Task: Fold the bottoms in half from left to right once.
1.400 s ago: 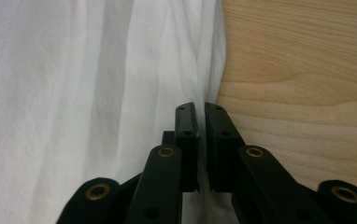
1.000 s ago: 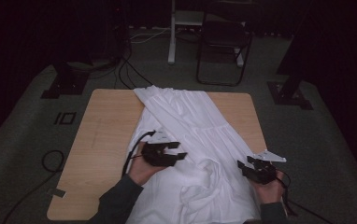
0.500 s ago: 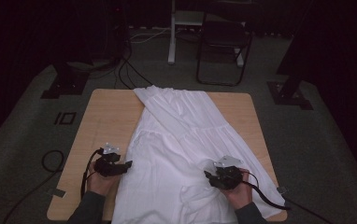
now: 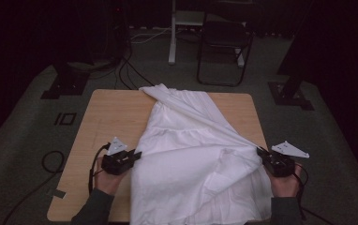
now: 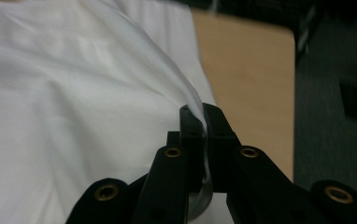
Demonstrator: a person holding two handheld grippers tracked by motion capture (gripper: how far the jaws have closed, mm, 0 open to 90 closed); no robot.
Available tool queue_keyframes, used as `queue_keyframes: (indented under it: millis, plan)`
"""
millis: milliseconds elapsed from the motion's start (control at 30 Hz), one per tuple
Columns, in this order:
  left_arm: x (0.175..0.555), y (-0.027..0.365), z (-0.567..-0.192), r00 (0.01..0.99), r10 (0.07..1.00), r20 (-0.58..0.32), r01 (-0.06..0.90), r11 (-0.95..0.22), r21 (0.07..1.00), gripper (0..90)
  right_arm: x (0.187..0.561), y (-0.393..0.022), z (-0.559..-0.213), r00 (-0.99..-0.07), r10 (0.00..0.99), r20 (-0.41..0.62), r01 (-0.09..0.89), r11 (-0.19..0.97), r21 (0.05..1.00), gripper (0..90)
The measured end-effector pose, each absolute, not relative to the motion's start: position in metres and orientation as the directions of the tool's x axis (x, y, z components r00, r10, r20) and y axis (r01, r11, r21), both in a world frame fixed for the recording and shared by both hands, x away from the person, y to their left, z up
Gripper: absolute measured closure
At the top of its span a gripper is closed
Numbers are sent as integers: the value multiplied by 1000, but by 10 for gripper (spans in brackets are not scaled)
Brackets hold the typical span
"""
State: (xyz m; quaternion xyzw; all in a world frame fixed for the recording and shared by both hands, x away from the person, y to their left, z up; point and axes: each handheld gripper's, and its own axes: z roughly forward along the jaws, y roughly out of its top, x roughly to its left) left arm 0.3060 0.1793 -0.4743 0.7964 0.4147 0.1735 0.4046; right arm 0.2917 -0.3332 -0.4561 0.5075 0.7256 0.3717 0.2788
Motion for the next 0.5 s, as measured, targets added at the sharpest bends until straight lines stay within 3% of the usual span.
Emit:
queue_keyframes:
  millis: [67, 167, 300, 400, 500]
  plan:
    - [309, 164, -492, 595, 801, -70, 555, -346, 757, 567, 301, -340, -490, -322, 946, -46, 620, 248, 744, 851]
    - [317, 147, -519, 600, 799, -35, 596, -417, 687, 535, 304, -344, -527, -337, 941, -13, 684, 254, 683, 835]
    - [328, 143, -532, 605, 795, 38, 581, -474, 662, 804, 306, -344, -537, -337, 941, 17, 702, 239, 671, 832]
    - [347, 152, -533, 546, 830, 112, 582, -472, 662, 851, 311, -338, -537, -350, 937, 8, 699, 256, 667, 834]
    - [373, 168, -532, 484, 870, 88, 620, -412, 667, 855, 324, -330, -538, -367, 930, 30, 686, 249, 683, 837]
